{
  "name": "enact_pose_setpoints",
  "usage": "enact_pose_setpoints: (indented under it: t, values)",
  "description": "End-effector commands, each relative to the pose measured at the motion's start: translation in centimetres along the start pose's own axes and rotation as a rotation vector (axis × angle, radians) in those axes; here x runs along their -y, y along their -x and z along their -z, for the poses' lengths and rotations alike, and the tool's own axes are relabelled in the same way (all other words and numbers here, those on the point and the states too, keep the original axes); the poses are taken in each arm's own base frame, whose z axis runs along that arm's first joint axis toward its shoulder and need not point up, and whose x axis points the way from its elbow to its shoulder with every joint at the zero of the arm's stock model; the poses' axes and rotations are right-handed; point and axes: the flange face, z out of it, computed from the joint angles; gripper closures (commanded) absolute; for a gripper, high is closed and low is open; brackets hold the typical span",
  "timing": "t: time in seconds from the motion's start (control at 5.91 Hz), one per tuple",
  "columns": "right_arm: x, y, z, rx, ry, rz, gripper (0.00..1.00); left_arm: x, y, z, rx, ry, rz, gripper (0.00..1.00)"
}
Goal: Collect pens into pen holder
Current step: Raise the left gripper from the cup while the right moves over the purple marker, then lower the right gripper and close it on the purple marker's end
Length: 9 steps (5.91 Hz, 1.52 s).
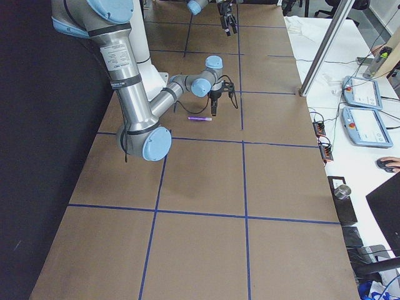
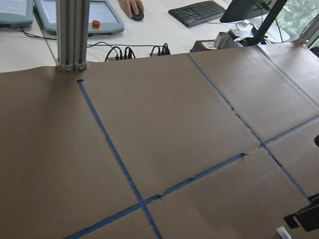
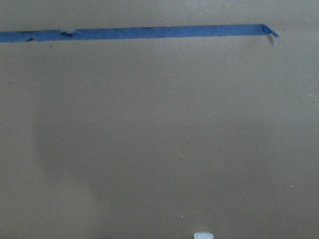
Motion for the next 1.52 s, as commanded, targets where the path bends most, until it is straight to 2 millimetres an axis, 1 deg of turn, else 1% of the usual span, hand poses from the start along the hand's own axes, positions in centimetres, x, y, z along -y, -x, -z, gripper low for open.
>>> enact_pose_setpoints:
  t: [0.0,0.51,0.68,0.85,1.02,1.19,1.35]
  values:
    - [-1.0,-0.7,-2.2,-0.012,0.009,0.000,0.00,0.3,1.7,0.8,0.020,0.018,0.018,0.01]
    - [-1.6,-2.0,-3.2,-0.033,0.031,-0.006,0.02,0.3,1.9,0.5,0.024,0.021,0.019,0.01]
    - [-1.9,-1.9,-3.4,-0.034,0.037,-0.003,0.04,0.3,1.9,0.5,0.023,0.020,0.018,0.02]
    - [-2.2,-1.7,-3.5,-0.034,0.041,-0.002,0.12,0.3,2.0,0.4,0.024,0.021,0.019,0.02]
    - [-2.5,-1.4,-3.6,-0.032,0.045,0.003,0.16,0.2,1.9,0.3,0.022,0.023,0.018,0.02]
    - [-2.6,-1.3,-3.7,-0.032,0.047,0.005,0.35,0.2,2.0,0.3,0.023,0.024,0.018,0.02]
    - [-2.7,-1.3,-3.6,-0.030,0.050,0.007,0.48,0.2,2.0,0.2,0.023,0.024,0.018,0.02]
